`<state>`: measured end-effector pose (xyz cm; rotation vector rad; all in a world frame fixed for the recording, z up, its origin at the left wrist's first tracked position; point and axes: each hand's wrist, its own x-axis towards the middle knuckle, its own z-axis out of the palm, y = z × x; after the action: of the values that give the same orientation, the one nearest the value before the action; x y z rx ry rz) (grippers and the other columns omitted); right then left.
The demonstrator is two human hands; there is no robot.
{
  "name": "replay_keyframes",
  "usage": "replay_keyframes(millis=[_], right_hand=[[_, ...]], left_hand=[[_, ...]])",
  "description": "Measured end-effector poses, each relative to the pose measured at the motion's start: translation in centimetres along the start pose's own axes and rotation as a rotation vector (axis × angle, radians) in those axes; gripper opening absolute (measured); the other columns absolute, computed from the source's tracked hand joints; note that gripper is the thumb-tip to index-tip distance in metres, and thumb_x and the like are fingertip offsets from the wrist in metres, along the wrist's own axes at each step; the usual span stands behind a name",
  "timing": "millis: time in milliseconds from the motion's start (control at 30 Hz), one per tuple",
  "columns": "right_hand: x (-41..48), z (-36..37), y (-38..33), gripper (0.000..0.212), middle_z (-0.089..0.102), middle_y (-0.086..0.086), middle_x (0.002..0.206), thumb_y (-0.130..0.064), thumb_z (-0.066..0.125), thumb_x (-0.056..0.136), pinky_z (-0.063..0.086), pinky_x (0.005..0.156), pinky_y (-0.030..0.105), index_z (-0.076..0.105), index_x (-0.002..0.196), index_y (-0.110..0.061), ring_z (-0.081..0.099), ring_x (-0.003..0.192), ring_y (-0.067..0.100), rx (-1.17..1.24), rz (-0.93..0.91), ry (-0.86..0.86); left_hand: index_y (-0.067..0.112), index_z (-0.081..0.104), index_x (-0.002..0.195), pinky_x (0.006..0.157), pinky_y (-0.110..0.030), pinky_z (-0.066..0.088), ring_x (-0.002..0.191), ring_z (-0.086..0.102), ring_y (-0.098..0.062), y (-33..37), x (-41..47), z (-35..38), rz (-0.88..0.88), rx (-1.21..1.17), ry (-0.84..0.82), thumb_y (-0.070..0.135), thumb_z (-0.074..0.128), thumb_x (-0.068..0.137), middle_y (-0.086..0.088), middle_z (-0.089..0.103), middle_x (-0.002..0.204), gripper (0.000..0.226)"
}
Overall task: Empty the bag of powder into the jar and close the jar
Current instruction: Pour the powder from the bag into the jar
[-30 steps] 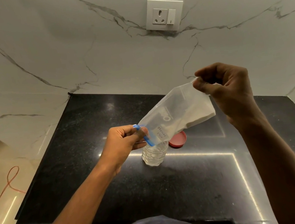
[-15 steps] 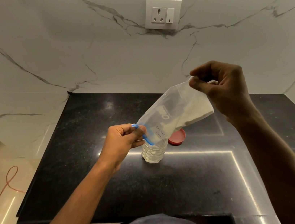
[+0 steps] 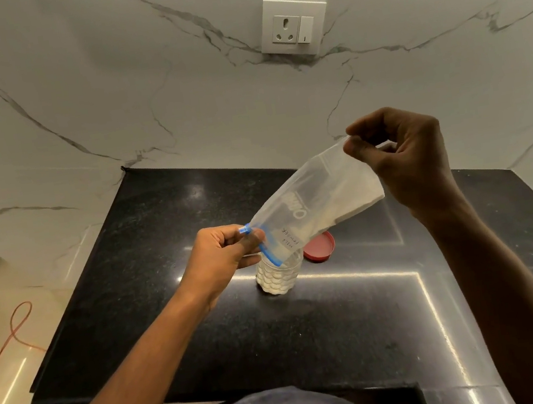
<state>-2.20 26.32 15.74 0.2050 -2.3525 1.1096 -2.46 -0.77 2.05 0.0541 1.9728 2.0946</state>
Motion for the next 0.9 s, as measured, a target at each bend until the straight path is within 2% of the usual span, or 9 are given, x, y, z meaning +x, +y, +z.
replay_keyframes(millis=[200,300,400,500,633,700,767,833,900], right_hand=[[-0.1,0.1,-0.1,0.014,0.074,-0.011,0.092,-0.014,0.079,0.093,0.055,0.063,0.017,0.076,0.105,-0.019,0.069,0.078,0.001,-0.008,-0.011,0.001],[-0.4,0.6,0.0,0.012,0.075,-0.005,0.093,-0.013,0.078,0.093,0.058,0.065,0.025,0.077,0.105,-0.017,0.069,0.080,0.004,-0.051,-0.007,-0.020],[-0.6,0.6,0.6,0.012,0.077,0.001,0.098,-0.012,0.078,0.093,0.059,0.066,0.031,0.076,0.105,-0.015,0.071,0.084,0.010,-0.032,0.019,-0.022],[-0.9,0.3,1.3,0.013,0.074,-0.005,0.093,-0.013,0.078,0.094,0.055,0.066,0.023,0.076,0.107,-0.015,0.069,0.083,0.007,-0.017,0.040,-0.023],[-1.1,0.1,1.8,0.016,0.075,-0.004,0.094,-0.017,0.079,0.093,0.051,0.065,0.016,0.076,0.108,-0.017,0.069,0.085,0.008,0.033,0.086,-0.014],[-1.0,0.1,1.9,0.018,0.075,-0.005,0.096,-0.019,0.080,0.092,0.054,0.069,0.021,0.076,0.109,-0.018,0.069,0.087,0.009,0.058,0.108,-0.005],[-1.0,0.0,1.9,0.020,0.075,-0.005,0.098,-0.019,0.080,0.092,0.058,0.073,0.026,0.075,0.111,-0.018,0.070,0.089,0.008,0.082,0.118,-0.015],[-1.1,0.0,2.1,0.026,0.075,-0.002,0.100,-0.017,0.081,0.091,0.062,0.080,0.029,0.073,0.116,-0.015,0.071,0.094,0.010,0.120,0.112,-0.048],[-1.2,0.0,2.6,0.041,0.071,-0.002,0.110,-0.019,0.084,0.087,0.064,0.084,0.030,0.068,0.125,-0.017,0.071,0.104,0.012,0.154,0.115,-0.097]], left_hand=[[0.026,0.082,0.096,0.071,-0.022,0.065,0.095,0.082,-0.013,-0.3,0.2,-0.1,0.017,0.026,-0.009,0.036,0.079,0.082,0.009,0.085,0.099,0.017],[0.027,0.084,0.087,0.077,-0.026,0.067,0.097,0.081,-0.016,-0.4,0.2,-0.5,0.012,0.110,-0.017,0.037,0.082,0.082,0.007,0.084,0.098,0.011],[0.024,0.081,0.078,0.073,-0.031,0.066,0.085,0.079,-0.017,0.4,0.3,-1.5,-0.016,0.415,0.030,0.061,0.084,0.064,0.005,0.082,0.087,0.040],[0.034,0.067,0.101,0.074,-0.027,0.055,0.092,0.065,-0.006,2.6,0.5,-2.1,0.013,0.816,0.100,0.078,0.084,0.053,0.013,0.066,0.104,0.068],[0.037,0.056,0.136,0.092,-0.026,0.044,0.119,0.052,-0.004,7.0,1.7,-0.2,0.439,0.923,0.054,0.082,0.077,0.068,0.010,0.057,0.136,0.084],[0.029,0.057,0.143,0.098,-0.025,0.045,0.122,0.054,-0.003,9.2,3.0,2.5,0.503,0.908,-0.114,0.075,0.076,0.077,0.006,0.063,0.142,0.082],[0.021,0.059,0.145,0.104,-0.033,0.053,0.124,0.062,-0.010,10.6,4.2,5.5,0.471,0.903,-0.233,0.059,0.078,0.088,0.000,0.068,0.140,0.071],[0.014,0.070,0.128,0.094,-0.037,0.060,0.106,0.071,-0.016,11.0,5.4,7.6,0.486,0.865,-0.248,0.039,0.074,0.098,-0.004,0.076,0.117,0.039],[0.011,0.077,0.108,0.077,-0.032,0.055,0.083,0.067,-0.011,11.0,6.2,8.4,0.532,0.814,-0.221,0.026,0.070,0.103,0.002,0.072,0.090,0.018]])
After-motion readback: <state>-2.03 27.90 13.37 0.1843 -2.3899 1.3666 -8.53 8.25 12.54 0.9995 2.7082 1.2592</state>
